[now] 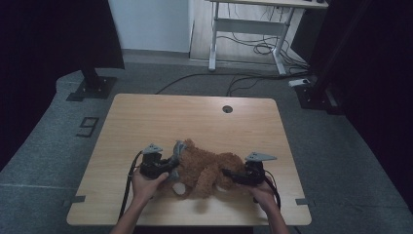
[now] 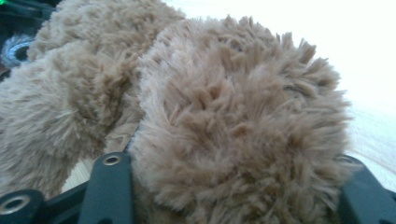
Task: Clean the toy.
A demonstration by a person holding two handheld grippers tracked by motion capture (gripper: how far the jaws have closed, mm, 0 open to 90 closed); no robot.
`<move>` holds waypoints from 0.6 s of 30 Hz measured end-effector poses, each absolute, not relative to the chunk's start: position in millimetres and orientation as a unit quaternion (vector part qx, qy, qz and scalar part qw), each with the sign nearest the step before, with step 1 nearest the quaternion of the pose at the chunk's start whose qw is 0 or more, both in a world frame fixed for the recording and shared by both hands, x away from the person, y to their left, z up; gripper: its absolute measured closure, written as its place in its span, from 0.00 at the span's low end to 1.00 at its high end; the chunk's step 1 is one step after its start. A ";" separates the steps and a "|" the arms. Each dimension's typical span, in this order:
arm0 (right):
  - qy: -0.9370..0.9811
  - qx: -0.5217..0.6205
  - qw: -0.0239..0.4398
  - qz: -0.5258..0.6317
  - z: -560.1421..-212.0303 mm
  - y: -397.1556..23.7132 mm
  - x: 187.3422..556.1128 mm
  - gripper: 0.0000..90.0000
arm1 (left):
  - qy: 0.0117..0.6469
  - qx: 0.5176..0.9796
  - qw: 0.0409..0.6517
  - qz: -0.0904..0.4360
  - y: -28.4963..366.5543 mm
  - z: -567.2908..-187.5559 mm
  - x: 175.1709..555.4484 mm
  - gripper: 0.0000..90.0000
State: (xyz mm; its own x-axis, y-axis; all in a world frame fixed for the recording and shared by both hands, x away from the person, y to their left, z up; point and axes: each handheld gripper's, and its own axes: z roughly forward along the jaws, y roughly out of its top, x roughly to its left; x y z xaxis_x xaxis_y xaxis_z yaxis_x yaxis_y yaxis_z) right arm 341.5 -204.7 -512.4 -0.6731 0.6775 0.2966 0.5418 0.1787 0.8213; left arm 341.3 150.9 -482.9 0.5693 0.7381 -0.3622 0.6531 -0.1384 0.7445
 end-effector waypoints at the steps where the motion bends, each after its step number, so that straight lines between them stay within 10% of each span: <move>1: 0.766 0.395 0.070 0.503 -511.8 -204.1 340.5 0.50 | 0.462 0.752 0.469 0.041 150.0 -482.1 342.0 0.85; 18: 0.721 0.319 0.210 0.578 -486.9 -187.7 353.1 0.53 | 0.473 0.720 0.504 0.061 155.8 -463.6 364.1 0.86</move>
